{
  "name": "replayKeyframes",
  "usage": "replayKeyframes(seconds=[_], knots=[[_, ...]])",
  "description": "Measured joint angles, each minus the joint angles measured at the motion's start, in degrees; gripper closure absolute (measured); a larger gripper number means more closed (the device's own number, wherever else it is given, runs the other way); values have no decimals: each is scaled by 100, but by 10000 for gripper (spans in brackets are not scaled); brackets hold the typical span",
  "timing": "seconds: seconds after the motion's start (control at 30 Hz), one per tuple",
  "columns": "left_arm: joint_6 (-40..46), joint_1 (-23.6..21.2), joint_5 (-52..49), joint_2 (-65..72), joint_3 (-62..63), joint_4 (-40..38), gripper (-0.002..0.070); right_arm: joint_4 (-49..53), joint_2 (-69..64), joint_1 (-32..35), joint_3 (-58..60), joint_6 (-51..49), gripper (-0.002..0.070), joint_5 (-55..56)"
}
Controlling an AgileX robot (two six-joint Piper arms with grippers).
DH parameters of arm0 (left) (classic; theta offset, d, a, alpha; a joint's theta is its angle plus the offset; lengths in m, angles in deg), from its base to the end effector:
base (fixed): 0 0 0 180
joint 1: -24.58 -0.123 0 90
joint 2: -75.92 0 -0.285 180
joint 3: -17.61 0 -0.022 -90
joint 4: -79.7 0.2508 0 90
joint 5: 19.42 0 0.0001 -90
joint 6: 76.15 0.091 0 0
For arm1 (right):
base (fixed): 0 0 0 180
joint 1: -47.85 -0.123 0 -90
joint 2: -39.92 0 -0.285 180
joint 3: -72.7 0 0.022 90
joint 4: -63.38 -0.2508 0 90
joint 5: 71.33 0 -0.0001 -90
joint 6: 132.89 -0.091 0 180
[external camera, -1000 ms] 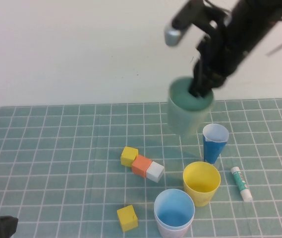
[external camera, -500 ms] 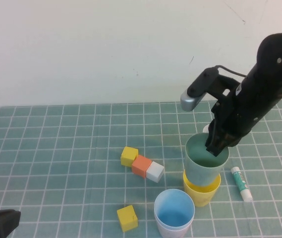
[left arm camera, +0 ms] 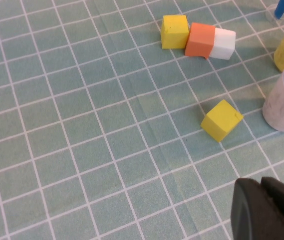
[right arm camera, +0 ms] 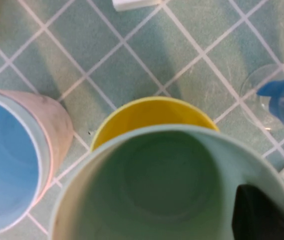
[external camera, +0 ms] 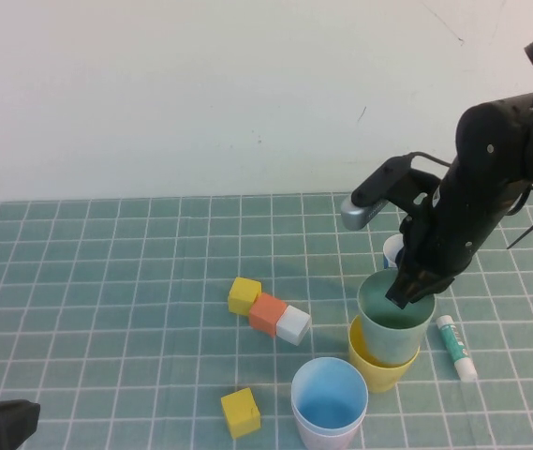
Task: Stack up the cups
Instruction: Place the green cup on the yellow cup, then pick up the yellow cup
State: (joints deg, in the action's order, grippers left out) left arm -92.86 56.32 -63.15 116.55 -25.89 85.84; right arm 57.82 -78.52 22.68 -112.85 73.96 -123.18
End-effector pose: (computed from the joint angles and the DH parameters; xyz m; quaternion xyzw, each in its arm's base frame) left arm 0.0909 -0.0483 0.3005 0.1356 0.8868 -0.1342 0.4208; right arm 0.3585 0.1761 0.2088 -0.4120 0.9005 0.0398 0.1332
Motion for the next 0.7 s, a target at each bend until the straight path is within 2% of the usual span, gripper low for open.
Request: replayKeyframes(seconds=[0.1, 0.2, 0.3, 0.4, 0.7], knots=[[0, 0, 0, 0, 0, 0, 677, -44, 0, 0, 0, -14, 592, -12], [0, 0, 0, 0, 0, 0, 677, -143, 0, 0, 0, -36, 462, -37], [0, 0, 0, 0, 0, 0, 677, -218, 0, 0, 0, -110, 370, -129], [0, 0, 0, 0, 0, 0, 677, -242, 0, 0, 0, -171, 339, -349], [0, 0, 0, 0, 0, -14, 677, -242, -78, 0, 0, -425, 326, -360]])
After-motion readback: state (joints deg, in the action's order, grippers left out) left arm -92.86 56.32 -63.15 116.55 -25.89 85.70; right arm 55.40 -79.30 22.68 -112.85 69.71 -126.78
